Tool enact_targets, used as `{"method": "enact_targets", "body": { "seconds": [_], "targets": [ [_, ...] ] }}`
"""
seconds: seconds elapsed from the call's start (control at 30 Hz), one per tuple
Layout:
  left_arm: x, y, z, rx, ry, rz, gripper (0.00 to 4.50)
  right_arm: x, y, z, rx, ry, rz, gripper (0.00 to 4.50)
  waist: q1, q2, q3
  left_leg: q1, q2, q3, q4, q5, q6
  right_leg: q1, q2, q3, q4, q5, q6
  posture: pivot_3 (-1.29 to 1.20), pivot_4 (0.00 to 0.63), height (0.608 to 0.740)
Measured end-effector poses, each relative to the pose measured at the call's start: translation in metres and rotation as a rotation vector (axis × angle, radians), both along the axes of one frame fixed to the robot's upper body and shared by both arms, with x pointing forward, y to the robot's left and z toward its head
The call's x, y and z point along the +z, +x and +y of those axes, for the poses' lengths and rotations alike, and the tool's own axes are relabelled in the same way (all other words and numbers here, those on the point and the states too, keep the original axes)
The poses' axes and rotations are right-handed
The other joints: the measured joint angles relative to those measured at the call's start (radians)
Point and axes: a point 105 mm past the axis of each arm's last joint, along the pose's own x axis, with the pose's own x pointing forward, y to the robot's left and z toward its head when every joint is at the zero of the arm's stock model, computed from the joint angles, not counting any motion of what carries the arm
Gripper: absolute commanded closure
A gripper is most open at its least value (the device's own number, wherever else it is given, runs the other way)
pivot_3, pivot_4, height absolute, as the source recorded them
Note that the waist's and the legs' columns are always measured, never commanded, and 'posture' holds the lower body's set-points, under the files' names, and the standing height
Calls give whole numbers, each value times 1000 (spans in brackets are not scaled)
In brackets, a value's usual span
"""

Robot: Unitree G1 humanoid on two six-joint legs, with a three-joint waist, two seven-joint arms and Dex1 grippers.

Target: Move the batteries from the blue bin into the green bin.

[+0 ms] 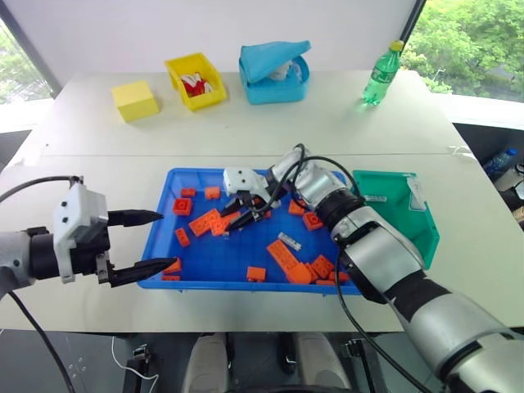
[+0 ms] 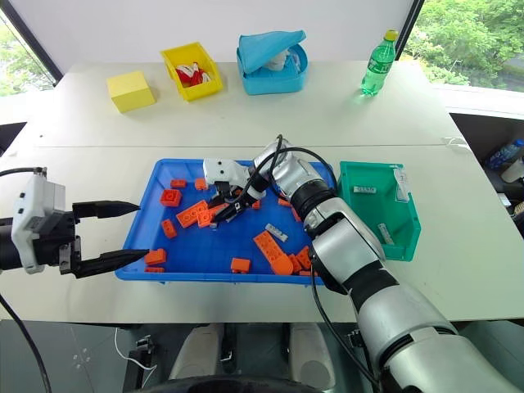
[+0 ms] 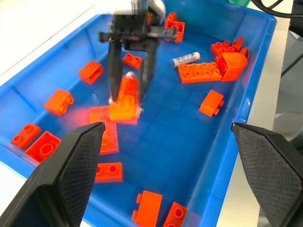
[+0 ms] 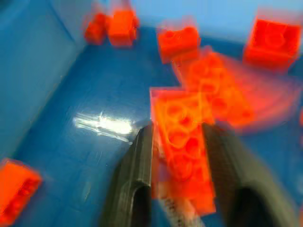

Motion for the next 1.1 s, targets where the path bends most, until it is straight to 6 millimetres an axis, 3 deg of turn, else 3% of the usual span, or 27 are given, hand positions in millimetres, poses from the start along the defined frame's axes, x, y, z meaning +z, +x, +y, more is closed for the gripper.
{"method": "enact_targets", "body": {
  "seconds": [0.17,0.3,0.43,0.67,0.83,1.1],
  "targets": [
    [1,3,1,3,-7,-4,0,8,-3,4,5,15,13,3670,-1,0,0,0,0,0,0,0,0,0,0,0,0,0,0,0,150,736],
    [1,5,-1,-10,-10,-5,0,24,-13,17,55,64,13,3670,-2,0,0,0,0,0,0,0,0,0,0,0,1,0,0,0,150,736],
    [1,7,-2,-13,-13,-4,0,26,-27,31,96,99,8,3670,0,0,0,0,0,0,0,0,0,0,0,0,1,0,0,0,150,736],
    [1,7,-2,-10,-6,-6,0,22,-19,21,50,62,-43,3670,2,0,0,0,0,0,0,0,0,0,0,0,1,0,0,0,150,736],
    [0,7,-2,-9,-4,-6,0,13,-18,-7,-13,12,-24,1464,2,0,0,0,0,0,-1,0,0,0,0,0,1,0,0,0,150,736],
    [-6,10,-6,-29,-18,20,0,-3,-35,-12,-82,-6,11,1464,0,0,0,0,0,-1,0,0,0,-1,1,0,2,0,0,0,150,736]
  ]
}}
